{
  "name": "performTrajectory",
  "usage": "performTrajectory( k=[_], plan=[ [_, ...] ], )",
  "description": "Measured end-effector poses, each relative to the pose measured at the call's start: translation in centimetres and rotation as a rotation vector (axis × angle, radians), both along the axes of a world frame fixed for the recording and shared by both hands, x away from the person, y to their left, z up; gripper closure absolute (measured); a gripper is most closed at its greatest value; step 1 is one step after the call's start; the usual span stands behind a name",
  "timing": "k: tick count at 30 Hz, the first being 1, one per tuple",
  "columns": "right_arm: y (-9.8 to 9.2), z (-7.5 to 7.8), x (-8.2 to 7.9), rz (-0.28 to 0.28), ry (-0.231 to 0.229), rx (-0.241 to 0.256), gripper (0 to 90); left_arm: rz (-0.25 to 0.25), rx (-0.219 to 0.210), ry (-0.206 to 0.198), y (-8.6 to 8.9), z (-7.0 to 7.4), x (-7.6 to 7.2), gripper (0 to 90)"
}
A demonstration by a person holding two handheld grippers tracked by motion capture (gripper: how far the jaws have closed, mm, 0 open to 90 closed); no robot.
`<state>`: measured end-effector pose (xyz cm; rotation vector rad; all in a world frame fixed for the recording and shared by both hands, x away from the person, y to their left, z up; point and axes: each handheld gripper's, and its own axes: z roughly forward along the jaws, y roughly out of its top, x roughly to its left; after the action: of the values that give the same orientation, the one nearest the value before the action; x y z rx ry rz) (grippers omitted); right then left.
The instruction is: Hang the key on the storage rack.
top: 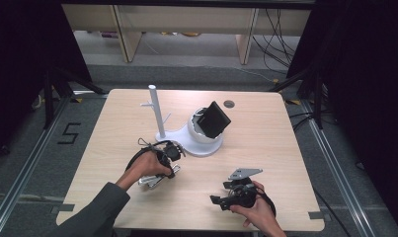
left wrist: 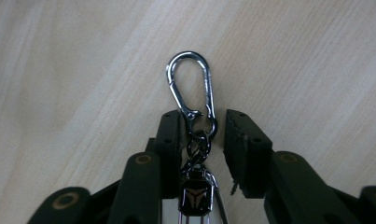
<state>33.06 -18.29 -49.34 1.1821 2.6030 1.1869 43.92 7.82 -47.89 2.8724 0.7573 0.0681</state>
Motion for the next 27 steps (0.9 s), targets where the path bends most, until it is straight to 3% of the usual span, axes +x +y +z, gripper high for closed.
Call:
performTrajectory(
  k=[7,17,23,27],
  plan=[
    [-0.1,0.1,0.0,-0.001,-0.013,0.005,26.1,-0.051,0.046,0.0,-0.7,0.1,-0.3,73.8],
    [0.0,0.0,0.0,0.003,-0.01,0.007,26.3,-0.065,0.055,0.004,-0.6,0.1,-0.2,74.8],
    [0.0,0.0,0.1,0.003,-0.013,0.011,26.4,-0.077,0.046,0.004,-0.4,0.2,-0.3,75.1],
    [-0.1,0.0,0.1,-0.001,-0.01,0.013,26.5,-0.055,0.001,-0.019,0.4,1.0,-0.1,75.2]
  ],
)
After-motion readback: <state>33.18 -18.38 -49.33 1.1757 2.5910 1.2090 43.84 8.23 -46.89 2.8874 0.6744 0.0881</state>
